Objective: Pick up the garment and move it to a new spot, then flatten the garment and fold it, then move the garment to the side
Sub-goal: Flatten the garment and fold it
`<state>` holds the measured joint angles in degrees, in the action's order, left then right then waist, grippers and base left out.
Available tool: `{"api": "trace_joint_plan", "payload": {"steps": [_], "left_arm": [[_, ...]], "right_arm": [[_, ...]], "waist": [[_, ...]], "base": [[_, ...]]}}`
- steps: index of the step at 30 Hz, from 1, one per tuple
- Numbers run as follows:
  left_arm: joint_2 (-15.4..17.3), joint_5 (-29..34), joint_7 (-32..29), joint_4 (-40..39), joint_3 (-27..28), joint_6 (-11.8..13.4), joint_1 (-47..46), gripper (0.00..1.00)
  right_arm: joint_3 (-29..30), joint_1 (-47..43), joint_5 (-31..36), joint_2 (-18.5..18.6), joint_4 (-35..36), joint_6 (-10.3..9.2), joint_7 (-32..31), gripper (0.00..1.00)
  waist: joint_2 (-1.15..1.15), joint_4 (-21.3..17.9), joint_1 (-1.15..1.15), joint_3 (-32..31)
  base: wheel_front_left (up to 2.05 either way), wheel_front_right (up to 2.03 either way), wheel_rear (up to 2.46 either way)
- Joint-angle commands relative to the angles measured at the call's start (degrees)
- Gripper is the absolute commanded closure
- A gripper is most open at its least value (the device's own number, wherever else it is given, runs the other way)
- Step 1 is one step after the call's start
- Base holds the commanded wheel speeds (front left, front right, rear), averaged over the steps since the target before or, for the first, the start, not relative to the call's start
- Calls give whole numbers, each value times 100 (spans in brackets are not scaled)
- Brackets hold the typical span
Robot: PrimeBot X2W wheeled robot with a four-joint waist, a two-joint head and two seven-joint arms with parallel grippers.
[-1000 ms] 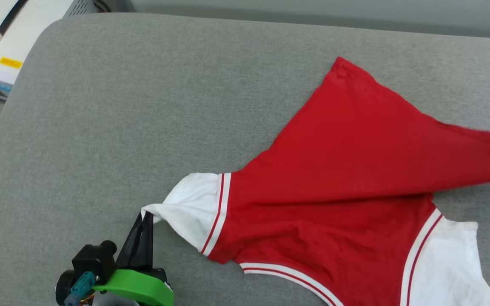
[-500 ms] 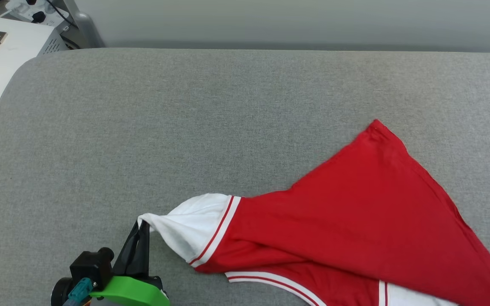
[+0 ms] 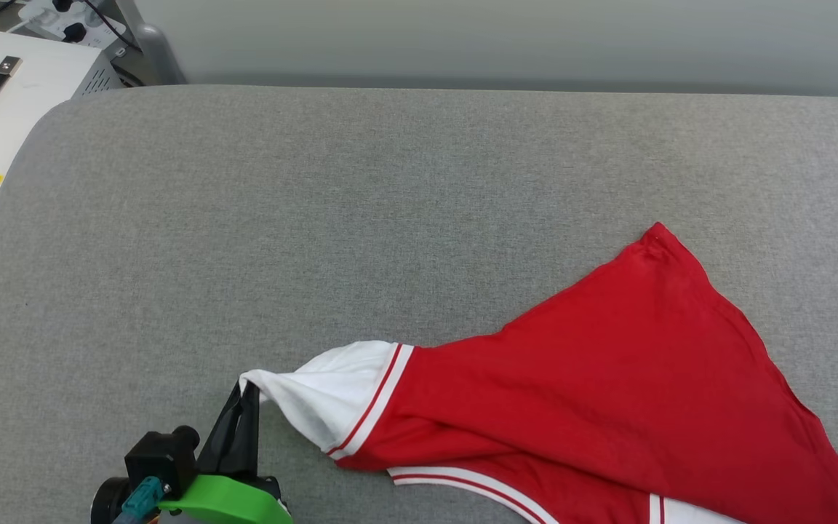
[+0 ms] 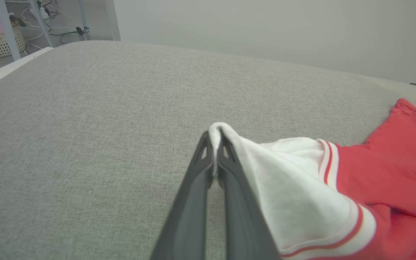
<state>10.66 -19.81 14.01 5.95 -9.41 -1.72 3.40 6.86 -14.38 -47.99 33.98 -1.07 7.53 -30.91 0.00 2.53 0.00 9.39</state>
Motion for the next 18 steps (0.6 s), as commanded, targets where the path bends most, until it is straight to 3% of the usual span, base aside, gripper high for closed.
{"api": "trace_joint_plan", "payload": {"steps": [1, 9, 13, 18], "left_arm": [[32, -8, 0, -9, -21, 37, -39, 100], [29, 42, -4, -101, -139, 20, -219, 100], [-8, 74, 6, -136, -220, 0, -366, 100], [-71, 126, 24, -132, -339, -39, -573, 100]], "right_arm": [[79, 254, 22, 100, 214, -4, 40, 0], [13, 1578, 182, 714, 1174, -4, -438, 0], [-603, 2424, 472, 1066, 1225, -4, -972, 0], [-1501, 3506, 651, 1100, 728, -4, -1762, 0]], "waist": [[0, 29, 0, 3], [0, 244, 0, 231], [0, 396, 0, 411], [0, 582, 0, 619]], "base": [[0, 0, 0], [0, 0, 0], [0, 0, 0], [0, 0, 0]]}}
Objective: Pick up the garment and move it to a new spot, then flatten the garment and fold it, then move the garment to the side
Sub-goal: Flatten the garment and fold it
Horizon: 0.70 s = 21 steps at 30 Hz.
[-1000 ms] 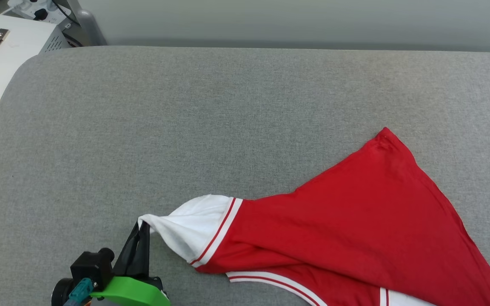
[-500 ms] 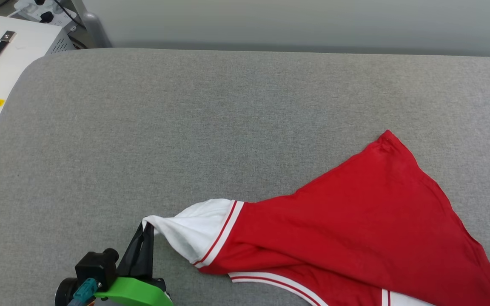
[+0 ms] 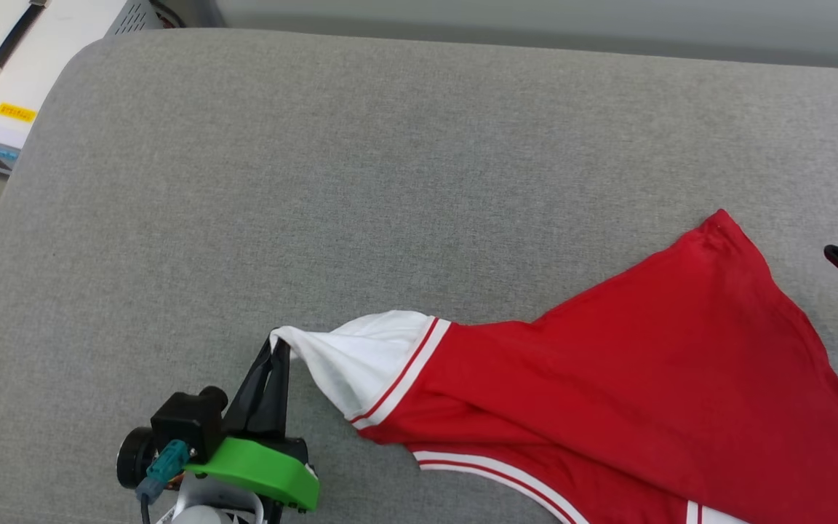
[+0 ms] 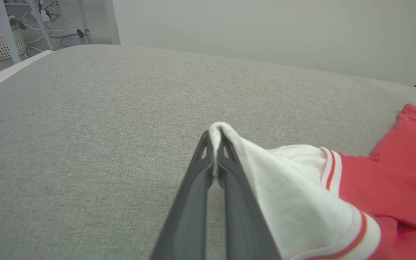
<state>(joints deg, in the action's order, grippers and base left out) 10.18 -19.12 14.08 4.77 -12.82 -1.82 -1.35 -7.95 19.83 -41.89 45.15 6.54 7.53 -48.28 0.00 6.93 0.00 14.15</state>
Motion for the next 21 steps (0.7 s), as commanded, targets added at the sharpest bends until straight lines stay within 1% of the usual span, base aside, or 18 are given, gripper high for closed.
{"api": "trace_joint_plan", "payload": {"steps": [1, 5, 9, 14, 17, 21], "left_arm": [[-35, 71, 22, -13, -23, -37, -138, 100], [-78, 115, 39, -28, -98, -64, -289, 100], [-124, 142, 54, -41, -144, -90, -446, 100], [-173, 166, 71, -46, -160, -105, -571, 100], [-214, 181, 79, -11, -186, -125, -632, 100], [-265, 195, 85, 51, -200, -143, -692, 100]], "right_arm": [[-201, 310, 61, -52, -197, -4, -171, 0], [-867, 1055, 223, -133, -770, -4, -565, 0], [-1355, 1677, 336, -271, -1368, -4, -647, 0], [-1896, 2205, 493, -425, -2091, -4, -505, 0], [-2179, 2319, 421, -562, -2553, -4, -360, 0], [-2711, 2288, 460, -499, -2994, -4, -229, 0]], "waist": [[0, 176, 0, 189], [0, 293, 0, 378], [0, 411, 0, 561], [0, 492, 0, 754], [0, 543, 0, 826], [0, 582, 0, 872]], "base": [[0, 0, 0], [0, 0, 0], [0, 0, 0], [0, 0, 0], [0, 0, 0], [0, 0, 0]]}}
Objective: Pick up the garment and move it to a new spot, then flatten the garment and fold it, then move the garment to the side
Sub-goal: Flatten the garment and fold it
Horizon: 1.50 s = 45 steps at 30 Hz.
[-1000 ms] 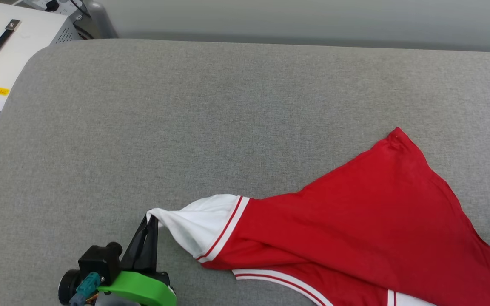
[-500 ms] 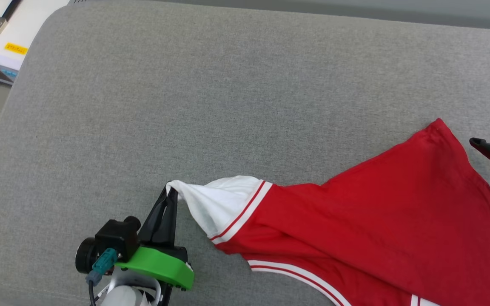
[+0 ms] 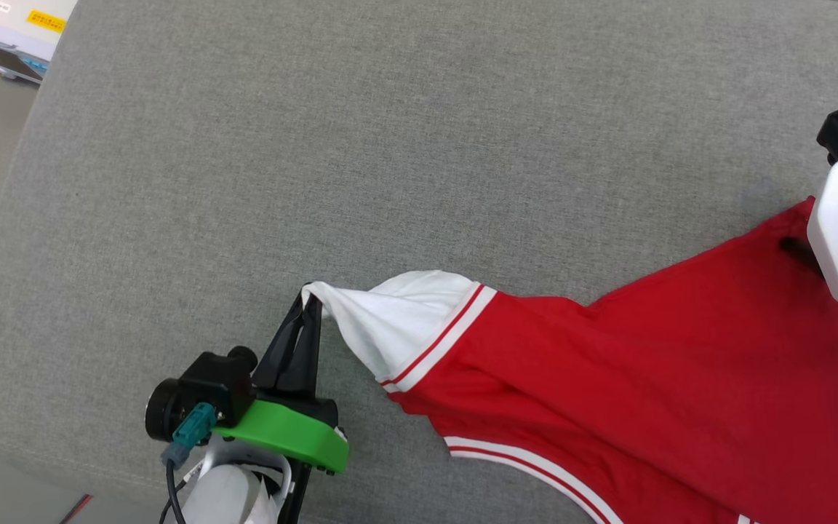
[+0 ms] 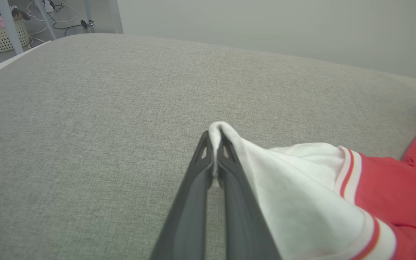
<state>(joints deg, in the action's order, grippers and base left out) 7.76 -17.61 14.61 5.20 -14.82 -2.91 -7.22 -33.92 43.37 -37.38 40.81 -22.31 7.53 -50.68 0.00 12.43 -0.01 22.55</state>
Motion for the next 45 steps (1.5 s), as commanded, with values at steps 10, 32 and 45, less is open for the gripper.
{"api": "trace_joint_plan", "payload": {"steps": [10, 32, 45], "left_arm": [[-43, 71, 38, 101, 82, -68, -63, 100], [712, 85, -374, -905, 633, -111, -1193, 100], [1101, 17, -1065, -975, 185, -398, -3859, 100]], "right_arm": [[-576, -7, -492, 39, -386, -4, 716, 100], [245, -82, -824, 357, 1025, -4, 3762, 100], [1381, 320, -498, 172, 1823, -4, 3877, 100]], "waist": [[0, -114, 1, -199], [0, -808, 1, -1428], [0, -1021, 1, -1523]], "base": [[0, 0, 0], [0, 0, 0], [0, 0, 0]]}}
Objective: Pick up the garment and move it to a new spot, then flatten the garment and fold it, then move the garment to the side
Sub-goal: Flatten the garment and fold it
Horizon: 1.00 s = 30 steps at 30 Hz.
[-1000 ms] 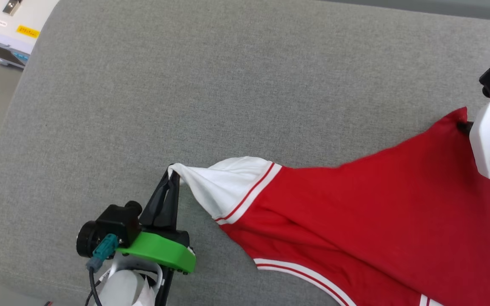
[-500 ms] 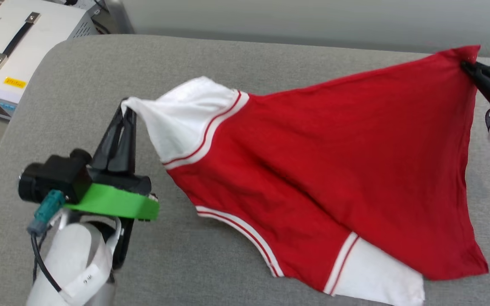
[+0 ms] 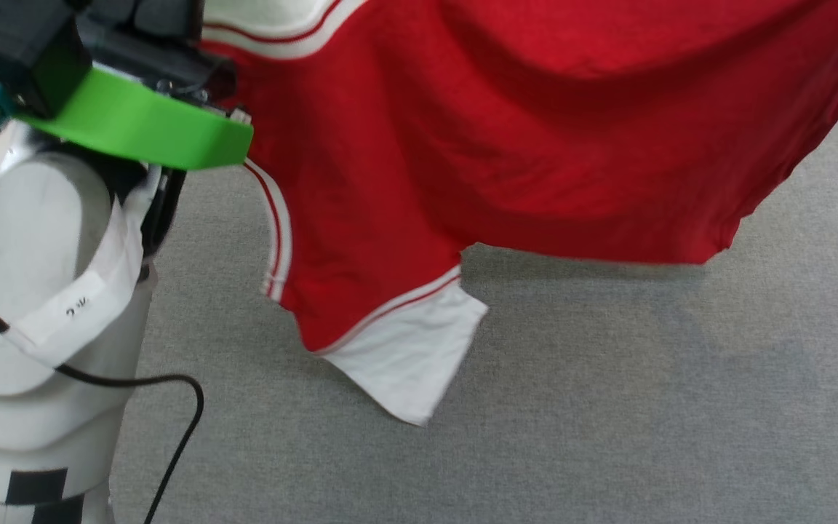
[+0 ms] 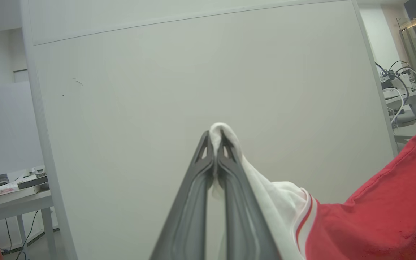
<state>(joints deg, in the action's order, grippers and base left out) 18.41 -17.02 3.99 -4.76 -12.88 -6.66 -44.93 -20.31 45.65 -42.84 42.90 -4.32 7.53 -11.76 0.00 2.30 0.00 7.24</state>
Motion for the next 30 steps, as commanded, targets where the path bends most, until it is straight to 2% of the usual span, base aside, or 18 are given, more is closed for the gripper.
{"api": "trace_joint_plan", "payload": {"steps": [1, 7, 12, 13, 21, 30], "left_arm": [[32, -76, -22, 62, -43, -31, -260, 100], [29, -279, -117, 456, -251, -62, -1215, 100], [43, -456, -144, 899, -416, -74, -1986, 100], [77, -561, -142, 1233, -490, -78, -2539, 100], [187, -768, 8, 2389, -720, -81, -4273, 100], [155, -886, 316, 3518, -1080, -82, -6116, 100]], "right_arm": [[83, 128, 63, -51, 69, -4, -41, 100], [380, 406, 223, -142, 310, -4, -256, 100], [506, 809, 357, -227, 308, -4, -436, 100], [488, 1235, 449, -330, 128, -4, -536, 100], [275, 2837, 855, -633, -748, -4, -521, 100], [8, 4609, 1286, -912, -1948, -4, -162, 100]], "waist": [[0, -14, 0, 17], [0, -56, 0, 189], [0, -102, 0, 582], [0, -157, 0, 909], [0, -255, 0, 1758], [0, -321, 0, 2318]], "base": [[0, 0, 0], [0, 0, 0], [0, 0, 0], [0, 0, 0], [0, 0, 0], [0, 0, 0]]}}
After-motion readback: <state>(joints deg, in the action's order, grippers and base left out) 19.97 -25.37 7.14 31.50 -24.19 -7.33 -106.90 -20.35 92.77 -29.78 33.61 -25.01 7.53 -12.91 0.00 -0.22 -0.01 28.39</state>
